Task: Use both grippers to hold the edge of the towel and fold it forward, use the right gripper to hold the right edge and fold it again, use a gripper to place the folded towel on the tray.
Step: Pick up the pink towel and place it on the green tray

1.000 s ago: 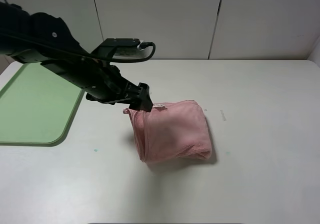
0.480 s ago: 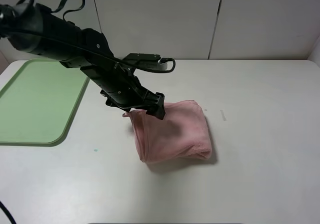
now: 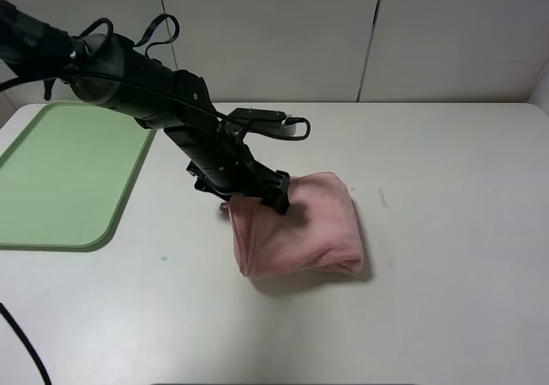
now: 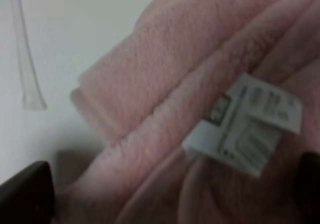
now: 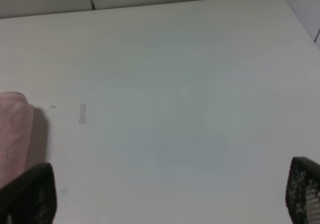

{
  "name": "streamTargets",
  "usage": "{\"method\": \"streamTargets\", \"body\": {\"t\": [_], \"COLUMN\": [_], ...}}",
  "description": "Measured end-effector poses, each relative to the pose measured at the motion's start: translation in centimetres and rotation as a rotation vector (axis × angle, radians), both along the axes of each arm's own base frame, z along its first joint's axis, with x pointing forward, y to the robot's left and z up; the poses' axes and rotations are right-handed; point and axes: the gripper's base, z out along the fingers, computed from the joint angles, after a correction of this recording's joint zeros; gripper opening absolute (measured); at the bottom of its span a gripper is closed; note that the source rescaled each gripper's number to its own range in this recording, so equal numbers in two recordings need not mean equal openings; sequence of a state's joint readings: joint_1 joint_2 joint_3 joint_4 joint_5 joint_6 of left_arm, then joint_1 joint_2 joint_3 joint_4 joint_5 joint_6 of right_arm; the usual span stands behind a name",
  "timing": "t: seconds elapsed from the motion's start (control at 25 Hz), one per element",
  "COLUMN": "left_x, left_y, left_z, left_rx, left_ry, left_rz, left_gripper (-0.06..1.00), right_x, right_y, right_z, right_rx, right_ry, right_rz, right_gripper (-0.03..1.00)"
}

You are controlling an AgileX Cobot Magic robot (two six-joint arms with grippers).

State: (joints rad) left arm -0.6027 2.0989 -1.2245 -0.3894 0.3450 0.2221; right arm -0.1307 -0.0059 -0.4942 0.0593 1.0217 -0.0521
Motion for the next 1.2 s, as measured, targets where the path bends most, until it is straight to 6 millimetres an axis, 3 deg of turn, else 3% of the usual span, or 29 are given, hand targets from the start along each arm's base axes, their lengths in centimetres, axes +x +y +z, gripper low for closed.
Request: {"method": "streamTargets", "body": {"t": [0.4,0.68,0.96,1.2], "left_x": [1.1,1.1,0.6,0.5], "left_y": [-0.9,-1.1,-2.0,-2.2], "left_z": [-0.8,-1.0,-1.3,-1.3], "left_rx": [0.002,0.003,-0.001,-0.001], "left_ry": [0.018,0.016,0.002,-0.009], "left_rz": [-0.013,-0.015,-0.033,-0.056], "left_gripper": [0.94,0.86,0.57,0.22], "right_x": [0.0,0.0,0.0,0.0], "right_y": [0.0,0.1,0.1,0.1], "right_z": [0.0,0.0,0.0,0.0], "right_rx": [0.003,0.006,0.007,0.007], "right_ry": [0.0,-0.001,-0.001,-0.001], "right_rz": [0.002,0.004,0.005,0.005], "right_gripper": [1.0,1.0,1.0,1.0]}}
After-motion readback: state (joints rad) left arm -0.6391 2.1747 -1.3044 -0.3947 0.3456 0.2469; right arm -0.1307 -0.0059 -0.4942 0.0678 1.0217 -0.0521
